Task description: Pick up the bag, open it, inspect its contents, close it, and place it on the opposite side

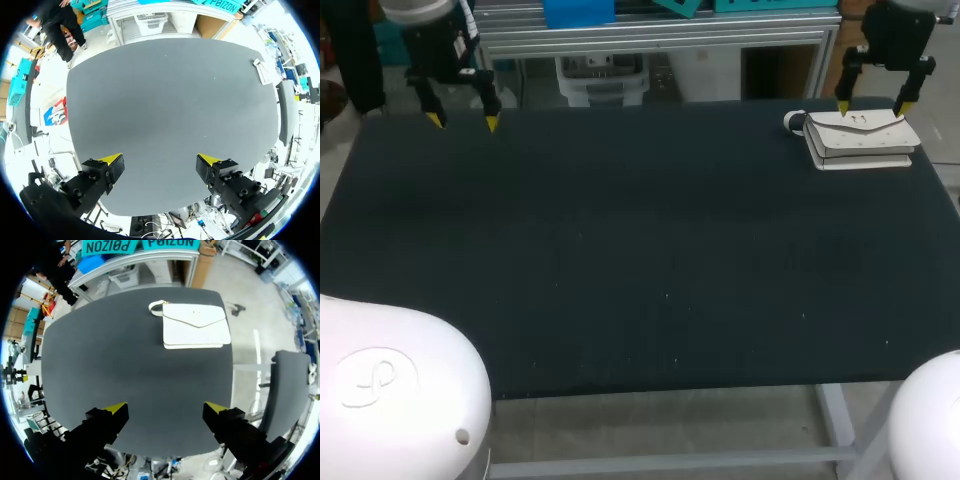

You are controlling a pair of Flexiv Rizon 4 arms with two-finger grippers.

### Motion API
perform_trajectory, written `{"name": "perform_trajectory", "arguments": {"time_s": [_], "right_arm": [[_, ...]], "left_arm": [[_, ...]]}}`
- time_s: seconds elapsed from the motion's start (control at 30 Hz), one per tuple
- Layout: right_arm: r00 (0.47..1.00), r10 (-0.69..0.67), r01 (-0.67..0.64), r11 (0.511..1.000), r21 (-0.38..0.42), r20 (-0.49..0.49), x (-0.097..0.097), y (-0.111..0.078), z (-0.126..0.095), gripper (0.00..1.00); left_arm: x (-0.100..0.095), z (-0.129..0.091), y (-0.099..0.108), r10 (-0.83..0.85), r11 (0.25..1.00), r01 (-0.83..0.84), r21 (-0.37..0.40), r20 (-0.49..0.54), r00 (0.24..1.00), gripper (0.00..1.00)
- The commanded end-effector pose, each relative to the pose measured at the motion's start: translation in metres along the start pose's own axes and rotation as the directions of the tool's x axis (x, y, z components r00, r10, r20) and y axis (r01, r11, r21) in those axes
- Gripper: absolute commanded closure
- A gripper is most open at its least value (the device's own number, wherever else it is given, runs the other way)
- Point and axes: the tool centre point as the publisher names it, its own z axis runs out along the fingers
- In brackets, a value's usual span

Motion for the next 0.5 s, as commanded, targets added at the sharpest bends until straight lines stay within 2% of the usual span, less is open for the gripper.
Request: {"name": "perform_trajectory", "arguments": {"time_s": [0.03, 0.2, 0.23, 0.3, 0.33, 0.5], "right_arm": [[0.998, -0.009, 0.008, 1.000, -0.026, -0.069, -0.026, -0.002, 0.005, 0.00], [0.993, 0.011, -0.014, 1.000, -0.027, -0.117, -0.054, 0.003, 0.010, 0.00], [0.989, 0.021, -0.024, 0.999, -0.023, -0.147, -0.062, 0.005, 0.011, 0.00], [0.989, 0.040, -0.043, 0.999, -0.017, -0.145, -0.072, 0.008, 0.014, 0.00], [0.984, 0.053, -0.055, 0.998, -0.010, -0.168, -0.080, 0.010, 0.017, 0.00], [0.973, 0.098, -0.099, 0.995, 0.005, -0.207, -0.106, 0.019, 0.024, 0.00]], "left_arm": [[0.004, 0.004, 0.017, 0.215, 0.972, -0.203, 0.121, -0.096, 0.972, 0.00], [0.016, 0.006, 0.025, 0.447, 0.887, -0.414, 0.206, -0.154, 0.881, 0.00], [0.020, 0.007, 0.026, 0.519, 0.847, -0.479, 0.231, -0.166, 0.838, 0.00], [0.024, 0.008, 0.030, 0.605, 0.789, -0.556, 0.263, -0.172, 0.777, 0.00], [0.028, 0.009, 0.032, 0.671, 0.734, -0.613, 0.292, -0.172, 0.721, 0.00], [0.043, 0.015, 0.042, 0.826, 0.555, -0.754, 0.351, -0.129, 0.548, 0.00]]}}
